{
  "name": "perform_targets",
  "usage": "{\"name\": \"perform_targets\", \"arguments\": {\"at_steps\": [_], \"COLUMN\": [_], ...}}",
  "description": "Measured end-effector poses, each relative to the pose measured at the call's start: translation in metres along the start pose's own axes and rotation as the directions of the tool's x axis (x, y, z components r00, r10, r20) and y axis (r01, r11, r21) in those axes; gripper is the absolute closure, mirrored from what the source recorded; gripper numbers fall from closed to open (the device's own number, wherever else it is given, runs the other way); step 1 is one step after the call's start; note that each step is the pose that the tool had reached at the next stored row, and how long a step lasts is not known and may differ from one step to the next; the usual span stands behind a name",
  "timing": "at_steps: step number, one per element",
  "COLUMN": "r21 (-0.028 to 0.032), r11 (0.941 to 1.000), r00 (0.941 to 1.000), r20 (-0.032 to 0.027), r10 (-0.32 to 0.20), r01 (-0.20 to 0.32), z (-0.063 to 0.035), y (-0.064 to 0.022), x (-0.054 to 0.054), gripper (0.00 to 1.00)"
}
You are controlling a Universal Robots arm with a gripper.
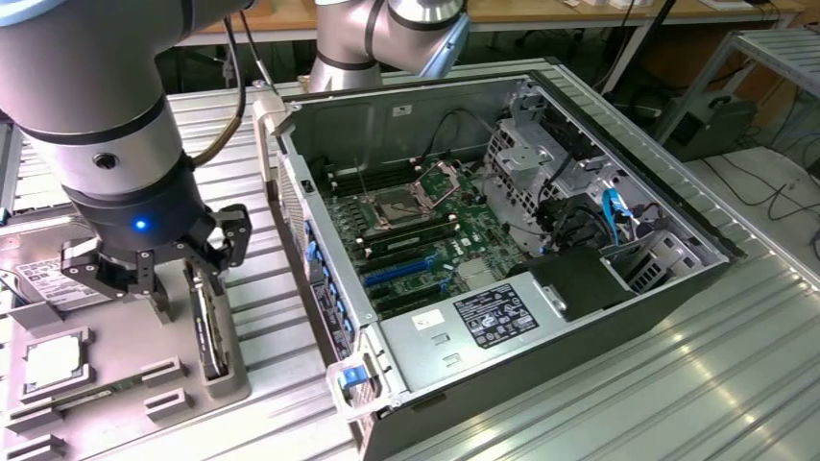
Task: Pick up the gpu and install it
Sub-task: 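Pick up the gpu and move the gpu toward the slot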
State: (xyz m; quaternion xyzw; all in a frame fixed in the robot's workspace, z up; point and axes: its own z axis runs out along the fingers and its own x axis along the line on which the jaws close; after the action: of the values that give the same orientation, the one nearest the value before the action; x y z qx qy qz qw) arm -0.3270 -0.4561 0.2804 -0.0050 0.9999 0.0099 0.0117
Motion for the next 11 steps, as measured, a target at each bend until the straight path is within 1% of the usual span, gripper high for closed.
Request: {"name": "perform_targets", "arguments": {"at_steps": [4, 6, 11], "r21": [0.0001, 0.0005, 0.0003], "r11": [1.0000, 1.0000, 1.0000], "r00": [1.0000, 1.0000, 1.0000], "r20": [0.0001, 0.0000, 0.0001], "r10": [0.000, -0.001, -0.001], "r01": [0.000, 0.001, 0.001], "z": [0.0058, 0.0120, 0.0219], "y": [0.0000, -0.0001, -0.0003], "x": [0.000, 0.000, 0.000], "gripper": [0.46, 0.46, 0.46]}}
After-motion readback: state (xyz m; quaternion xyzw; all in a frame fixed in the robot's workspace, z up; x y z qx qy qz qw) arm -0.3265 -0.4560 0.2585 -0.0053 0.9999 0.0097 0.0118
